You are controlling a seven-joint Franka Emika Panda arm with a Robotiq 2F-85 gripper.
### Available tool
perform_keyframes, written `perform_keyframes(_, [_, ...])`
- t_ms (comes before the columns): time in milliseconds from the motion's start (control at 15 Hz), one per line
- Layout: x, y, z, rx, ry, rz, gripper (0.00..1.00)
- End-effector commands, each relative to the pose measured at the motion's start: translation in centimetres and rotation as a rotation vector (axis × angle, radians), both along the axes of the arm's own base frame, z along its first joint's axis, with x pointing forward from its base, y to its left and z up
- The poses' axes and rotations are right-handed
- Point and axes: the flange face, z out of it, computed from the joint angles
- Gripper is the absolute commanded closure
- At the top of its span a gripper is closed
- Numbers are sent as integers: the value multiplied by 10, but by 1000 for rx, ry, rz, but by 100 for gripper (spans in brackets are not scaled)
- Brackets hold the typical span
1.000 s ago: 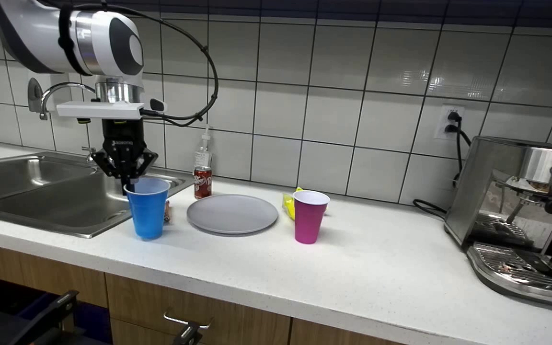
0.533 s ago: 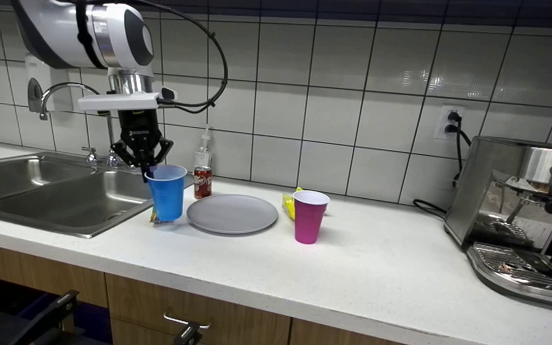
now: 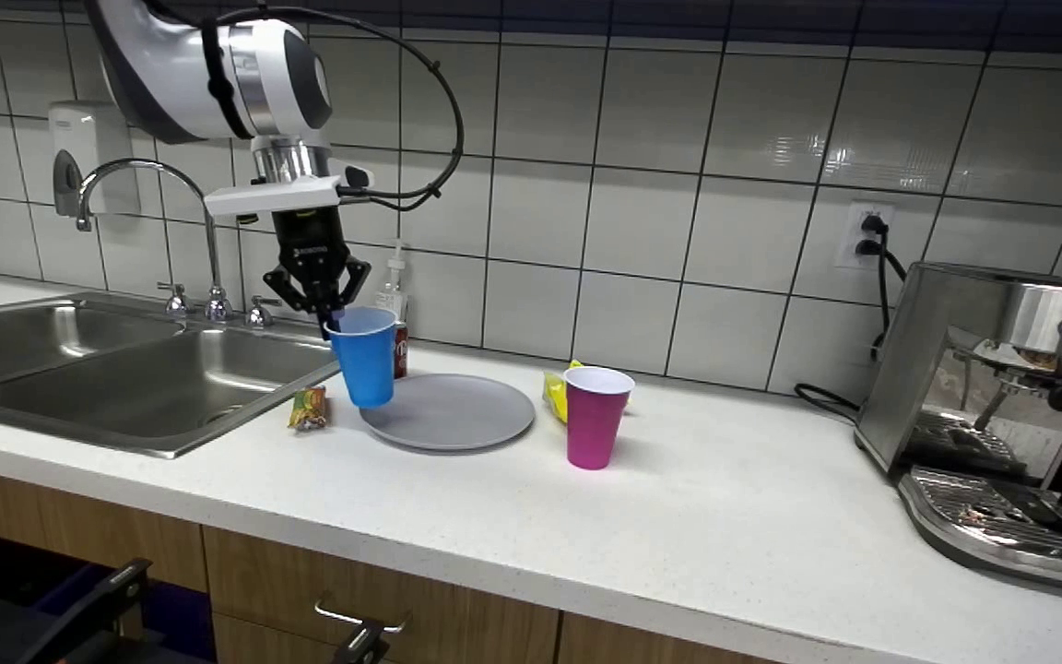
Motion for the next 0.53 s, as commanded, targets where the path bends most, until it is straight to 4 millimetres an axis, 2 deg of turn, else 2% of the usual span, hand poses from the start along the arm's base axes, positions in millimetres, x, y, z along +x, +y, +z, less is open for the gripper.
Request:
perform_keyframes(0, [26,-9,-4,-48,10,-77,99])
perform_keyframes(467, [47,-18,-14,-75,92,-172,99])
